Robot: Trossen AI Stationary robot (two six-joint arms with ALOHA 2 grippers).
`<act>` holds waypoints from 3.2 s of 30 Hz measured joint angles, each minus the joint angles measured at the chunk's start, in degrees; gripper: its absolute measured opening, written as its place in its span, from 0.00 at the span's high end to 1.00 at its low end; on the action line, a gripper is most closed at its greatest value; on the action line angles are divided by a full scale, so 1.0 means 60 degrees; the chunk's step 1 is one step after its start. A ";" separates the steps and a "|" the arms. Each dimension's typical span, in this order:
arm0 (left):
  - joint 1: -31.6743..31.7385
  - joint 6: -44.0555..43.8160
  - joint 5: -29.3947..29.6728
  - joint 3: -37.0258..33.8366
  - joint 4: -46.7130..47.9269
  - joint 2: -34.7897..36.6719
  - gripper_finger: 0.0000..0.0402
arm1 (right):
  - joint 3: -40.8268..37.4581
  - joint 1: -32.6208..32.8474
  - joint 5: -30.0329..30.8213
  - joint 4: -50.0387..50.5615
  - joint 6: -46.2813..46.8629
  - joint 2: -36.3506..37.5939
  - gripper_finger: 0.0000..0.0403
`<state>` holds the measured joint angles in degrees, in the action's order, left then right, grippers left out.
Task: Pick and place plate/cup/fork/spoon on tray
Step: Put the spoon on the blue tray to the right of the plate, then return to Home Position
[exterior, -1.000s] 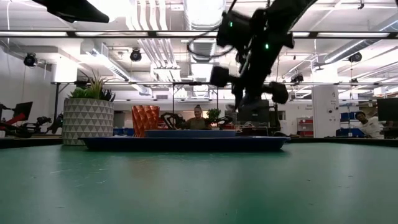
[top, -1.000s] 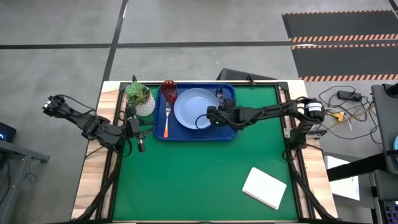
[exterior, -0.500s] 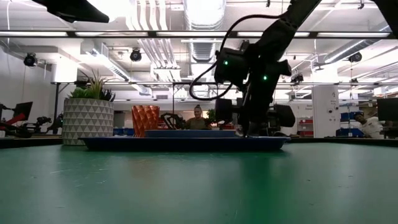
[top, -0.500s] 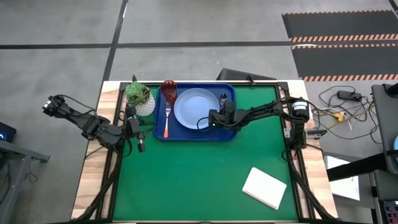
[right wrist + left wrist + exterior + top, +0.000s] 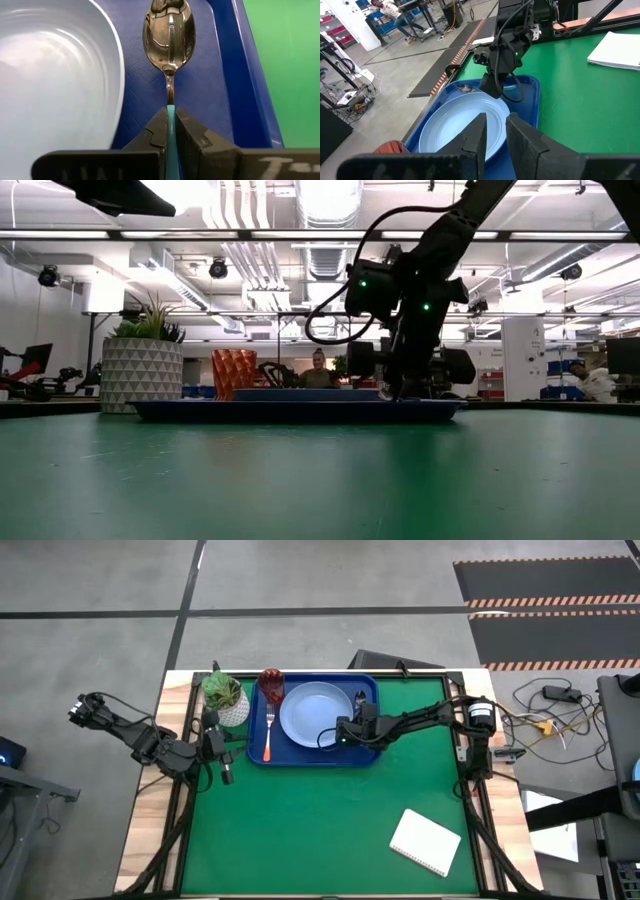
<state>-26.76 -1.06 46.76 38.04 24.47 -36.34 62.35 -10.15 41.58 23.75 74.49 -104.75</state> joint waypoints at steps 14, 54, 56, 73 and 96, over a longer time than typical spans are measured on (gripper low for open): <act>0.0002 0.0004 0.0000 0.0000 0.0000 0.0000 0.86 | 0.0000 0.0000 -0.0004 0.0001 -0.0074 0.0000 0.97; 0.0000 0.0004 0.0000 0.0000 0.0002 0.0000 0.86 | 0.0445 0.0297 -0.0182 -0.0001 -0.2127 0.0626 0.68; 0.0001 0.0004 0.0002 0.0000 0.0004 0.0000 0.86 | 0.0532 0.0504 -0.0172 -0.0011 -0.2488 0.0869 0.69; 0.0002 0.0004 0.0000 0.0000 0.0009 0.0000 0.86 | 0.0515 0.3285 -0.0025 0.0511 -0.8312 0.2480 0.77; 0.0000 0.0149 -0.1692 -0.1912 -0.0729 0.2620 0.86 | -0.7023 0.3804 -0.2440 -0.7265 -1.1579 0.7760 0.80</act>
<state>-26.76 -0.17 36.61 26.57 20.10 -20.62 20.21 12.67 26.94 -19.84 5.01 -58.19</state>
